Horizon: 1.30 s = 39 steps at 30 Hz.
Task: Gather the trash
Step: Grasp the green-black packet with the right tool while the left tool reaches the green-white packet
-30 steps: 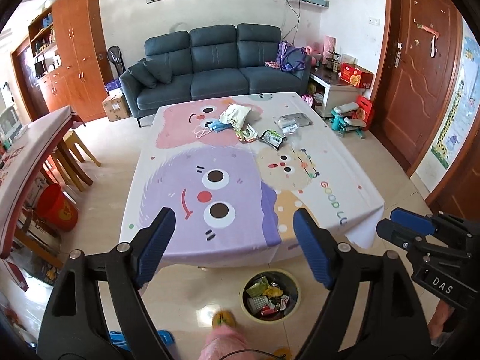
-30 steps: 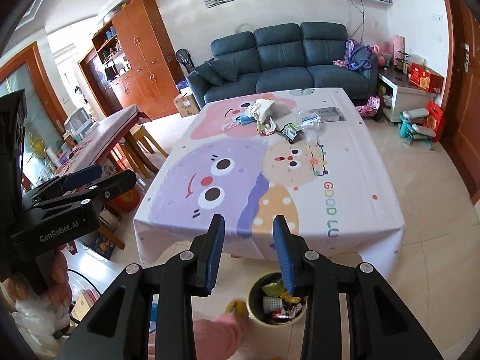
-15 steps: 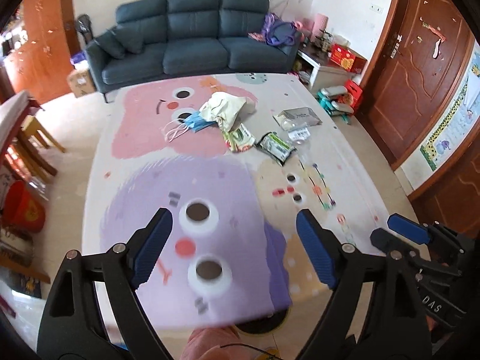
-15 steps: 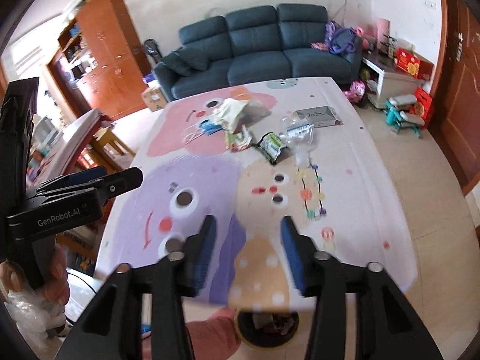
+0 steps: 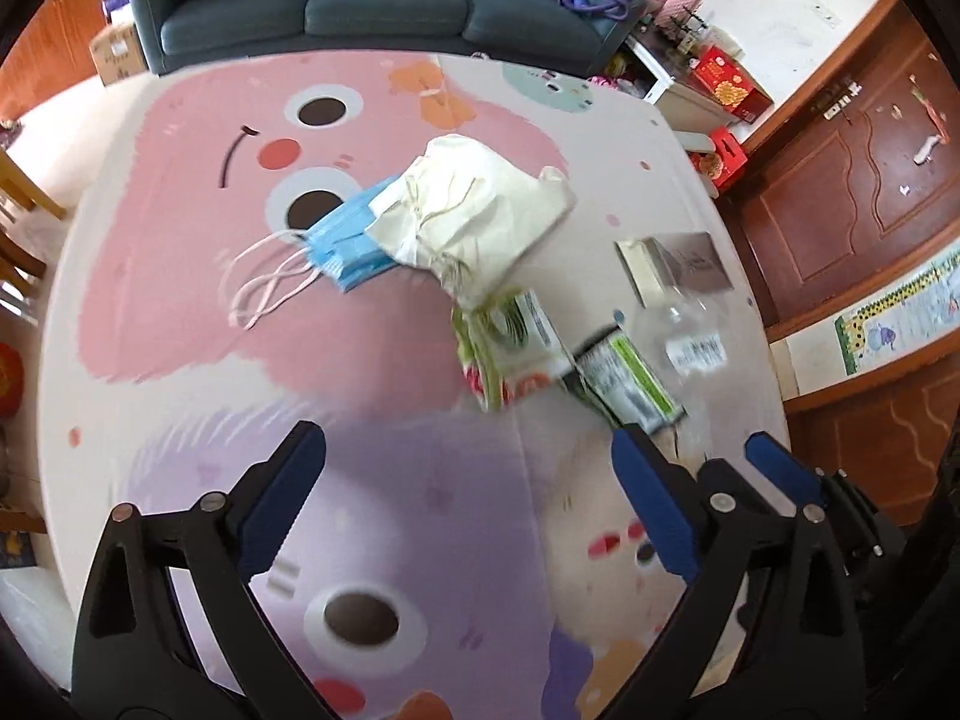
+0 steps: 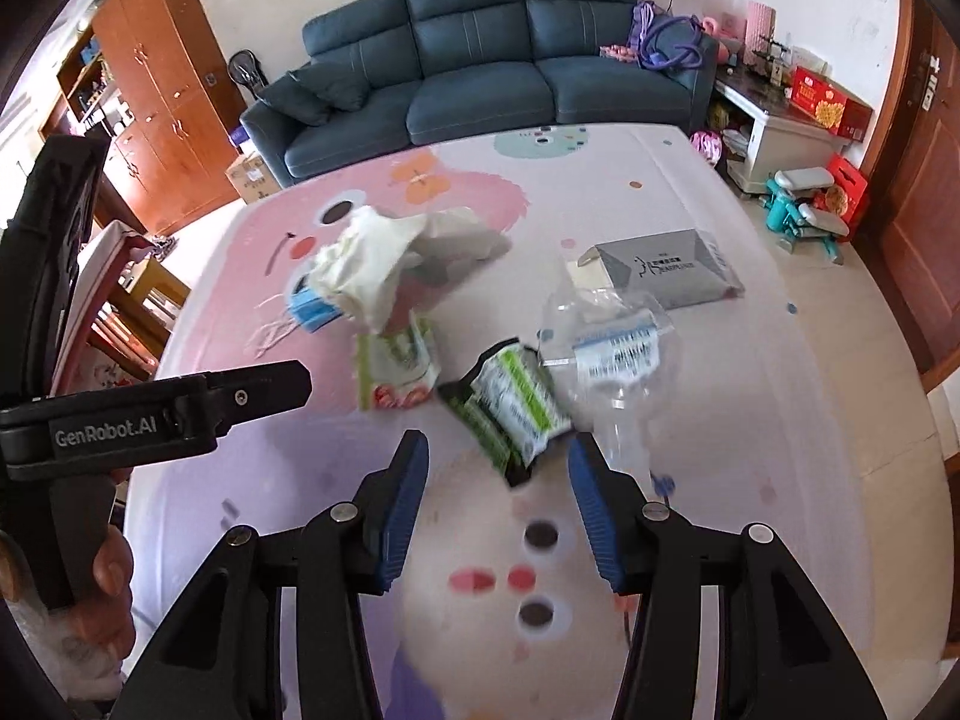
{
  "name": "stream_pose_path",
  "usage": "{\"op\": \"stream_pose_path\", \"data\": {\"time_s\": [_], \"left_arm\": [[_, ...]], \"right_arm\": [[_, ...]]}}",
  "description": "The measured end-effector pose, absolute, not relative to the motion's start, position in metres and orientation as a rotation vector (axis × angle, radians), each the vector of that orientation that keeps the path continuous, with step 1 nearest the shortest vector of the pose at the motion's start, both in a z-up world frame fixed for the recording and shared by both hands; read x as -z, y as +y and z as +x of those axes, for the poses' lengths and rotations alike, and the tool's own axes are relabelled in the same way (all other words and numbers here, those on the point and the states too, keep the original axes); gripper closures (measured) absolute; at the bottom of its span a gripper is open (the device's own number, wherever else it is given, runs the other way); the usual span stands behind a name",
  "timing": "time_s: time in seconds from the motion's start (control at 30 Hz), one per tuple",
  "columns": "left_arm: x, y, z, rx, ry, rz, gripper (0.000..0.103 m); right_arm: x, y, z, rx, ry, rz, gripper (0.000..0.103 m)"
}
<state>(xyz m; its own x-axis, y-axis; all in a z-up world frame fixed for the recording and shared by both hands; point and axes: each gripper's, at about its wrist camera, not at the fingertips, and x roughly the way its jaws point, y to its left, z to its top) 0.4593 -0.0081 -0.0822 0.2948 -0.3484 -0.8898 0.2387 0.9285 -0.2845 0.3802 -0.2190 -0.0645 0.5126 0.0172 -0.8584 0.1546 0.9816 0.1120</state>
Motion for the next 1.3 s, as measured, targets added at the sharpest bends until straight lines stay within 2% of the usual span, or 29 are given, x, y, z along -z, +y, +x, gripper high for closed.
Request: {"op": "stream_pose_path", "data": {"time_s": [0.2, 0.37, 0.73, 0.83, 0.93, 1.0, 1.07, 1.17, 1.3], "left_arm": [[0.106, -0.031, 0.491, 0.383, 1.24, -0.091, 0.005], [0.118, -0.047, 0.505, 0.36, 1.253, -0.091, 0.005], [0.15, -0.07, 0.523, 0.229, 1.329, -0.065, 0.006], [0.155, -0.072, 0.529, 0.18, 1.334, -0.082, 0.018], [0.154, -0.073, 0.53, 0.152, 1.311, -0.06, 0.034], [0.153, -0.074, 0.53, 0.133, 1.294, -0.022, 0.054], [0.151, -0.071, 0.528, 0.14, 1.281, -0.011, 0.068], [0.15, -0.06, 0.527, 0.183, 1.289, -0.048, 0.072], [0.147, -0.039, 0.522, 0.204, 1.287, -0.071, 0.077]], "right_arm": [[0.099, -0.231, 0.409, 0.078, 1.077, 0.198, 0.053], [0.122, -0.229, 0.42, 0.055, 1.119, 0.194, 0.057], [0.132, -0.23, 0.426, 0.038, 1.094, 0.206, 0.057], [0.131, -0.227, 0.421, 0.032, 1.099, 0.199, 0.057], [0.129, -0.225, 0.417, 0.03, 1.096, 0.195, 0.057], [0.129, -0.226, 0.417, 0.024, 1.099, 0.201, 0.057], [0.129, -0.225, 0.418, 0.017, 1.103, 0.203, 0.052], [0.129, -0.221, 0.419, 0.003, 1.101, 0.193, 0.044], [0.131, -0.211, 0.421, -0.007, 1.107, 0.13, 0.04]]}}
